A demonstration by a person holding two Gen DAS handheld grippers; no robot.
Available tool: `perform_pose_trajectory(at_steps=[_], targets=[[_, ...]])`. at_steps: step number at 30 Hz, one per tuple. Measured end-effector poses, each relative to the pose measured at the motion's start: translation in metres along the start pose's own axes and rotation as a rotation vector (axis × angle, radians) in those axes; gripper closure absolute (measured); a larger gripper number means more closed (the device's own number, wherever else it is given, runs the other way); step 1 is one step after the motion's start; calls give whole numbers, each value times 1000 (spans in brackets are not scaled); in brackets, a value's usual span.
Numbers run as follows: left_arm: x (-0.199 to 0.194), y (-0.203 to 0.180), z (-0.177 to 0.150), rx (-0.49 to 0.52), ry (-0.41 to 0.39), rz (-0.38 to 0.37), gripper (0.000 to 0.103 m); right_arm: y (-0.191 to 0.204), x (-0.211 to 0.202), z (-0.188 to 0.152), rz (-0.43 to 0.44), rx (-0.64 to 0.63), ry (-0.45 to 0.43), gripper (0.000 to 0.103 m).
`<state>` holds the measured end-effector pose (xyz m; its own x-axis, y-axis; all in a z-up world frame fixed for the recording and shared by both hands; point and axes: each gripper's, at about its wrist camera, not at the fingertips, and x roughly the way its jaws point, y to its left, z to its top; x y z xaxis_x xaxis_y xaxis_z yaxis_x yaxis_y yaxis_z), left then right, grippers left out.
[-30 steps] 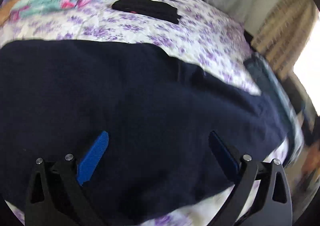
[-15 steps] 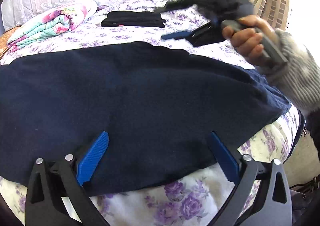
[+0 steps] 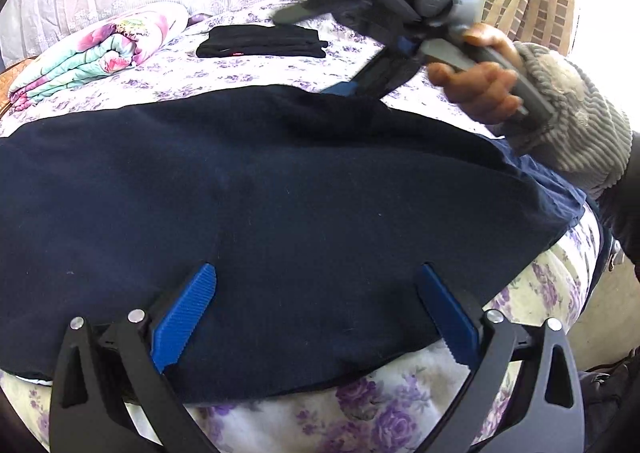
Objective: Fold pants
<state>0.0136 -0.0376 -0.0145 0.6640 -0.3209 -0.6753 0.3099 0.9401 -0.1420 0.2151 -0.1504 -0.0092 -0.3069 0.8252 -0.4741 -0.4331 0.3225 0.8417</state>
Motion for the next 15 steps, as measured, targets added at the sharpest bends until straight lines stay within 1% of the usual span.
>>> perform_pose_trajectory(at_steps=[2, 4, 6, 7, 8, 9, 10, 11, 13, 15], targets=[[0, 0, 0, 1, 2, 2, 5, -14, -2, 12, 29, 74, -110, 16], [1, 1, 1, 3, 5, 3, 5, -23, -9, 14, 125, 124, -197, 16], [1, 2, 1, 4, 5, 2, 5, -26, -19, 13, 177, 141, -259, 16], [1, 2, 1, 4, 5, 1, 5, -26, -24, 12, 184, 139, -259, 16], [1, 1, 0, 4, 5, 2, 5, -24, -28, 10, 161, 133, -247, 16], [1, 1, 0, 5, 5, 3, 5, -23, -29, 10, 108, 131, -225, 16], [1, 1, 0, 6, 5, 3, 5, -23, -32, 6, 36, 129, -191, 16], [1, 1, 0, 5, 5, 2, 5, -23, -32, 3, 9, 128, -163, 16], [1, 2, 1, 3, 4, 2, 5, -24, -24, -5, -32, 140, -83, 16], [2, 2, 1, 3, 4, 2, 5, -20, -7, -6, -33, 118, -18, 16]])
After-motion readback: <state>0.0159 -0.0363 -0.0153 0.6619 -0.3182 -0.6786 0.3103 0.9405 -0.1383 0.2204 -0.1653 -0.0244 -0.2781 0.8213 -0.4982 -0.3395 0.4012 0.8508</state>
